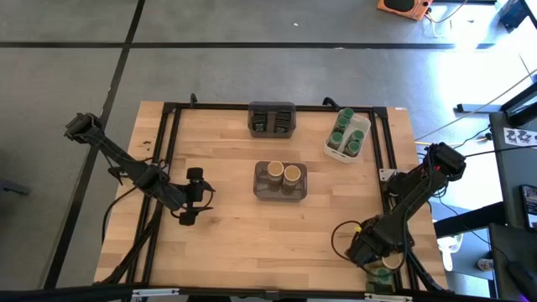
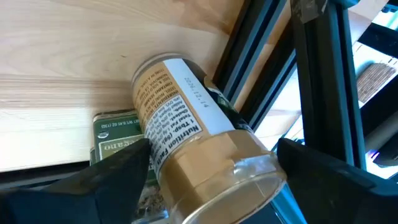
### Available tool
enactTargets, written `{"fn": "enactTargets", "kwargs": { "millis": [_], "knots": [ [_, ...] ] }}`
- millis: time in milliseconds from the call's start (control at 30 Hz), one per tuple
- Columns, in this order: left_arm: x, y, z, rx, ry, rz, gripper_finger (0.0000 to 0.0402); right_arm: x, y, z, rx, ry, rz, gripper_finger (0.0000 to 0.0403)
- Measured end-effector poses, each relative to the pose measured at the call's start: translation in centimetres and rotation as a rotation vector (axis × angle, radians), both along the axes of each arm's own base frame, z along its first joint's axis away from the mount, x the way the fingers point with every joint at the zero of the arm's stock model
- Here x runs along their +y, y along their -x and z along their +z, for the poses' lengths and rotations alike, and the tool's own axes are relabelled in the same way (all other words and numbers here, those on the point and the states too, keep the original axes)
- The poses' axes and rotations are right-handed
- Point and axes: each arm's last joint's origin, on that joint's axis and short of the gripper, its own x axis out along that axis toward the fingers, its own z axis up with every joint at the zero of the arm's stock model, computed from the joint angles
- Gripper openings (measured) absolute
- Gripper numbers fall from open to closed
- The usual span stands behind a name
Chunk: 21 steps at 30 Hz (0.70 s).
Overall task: Sort spices by type
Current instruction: Put the golden seasoning bottle into the bottom black bin
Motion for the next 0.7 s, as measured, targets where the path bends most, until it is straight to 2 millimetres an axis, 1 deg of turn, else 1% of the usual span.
{"fn": "enactTargets", "kwargs": {
  "millis": [467,567,700],
  "knots": [
    [0.0,0.0,0.0,0.001,-0.001,0.0,0.0278,0.13,-0.06,0.03,0.009,-0.027,-0.002,0.0345],
    [0.0,0.0,0.0,0.0,-0.001,0.0,0.0278,0.12,-0.06,0.04,0.011,-0.028,-0.003,0.033],
    [0.0,0.0,0.0,0.001,-0.001,0.0,0.0278,0.07,-0.08,0.08,-0.003,-0.017,0.001,0.0296]
  ]
}}
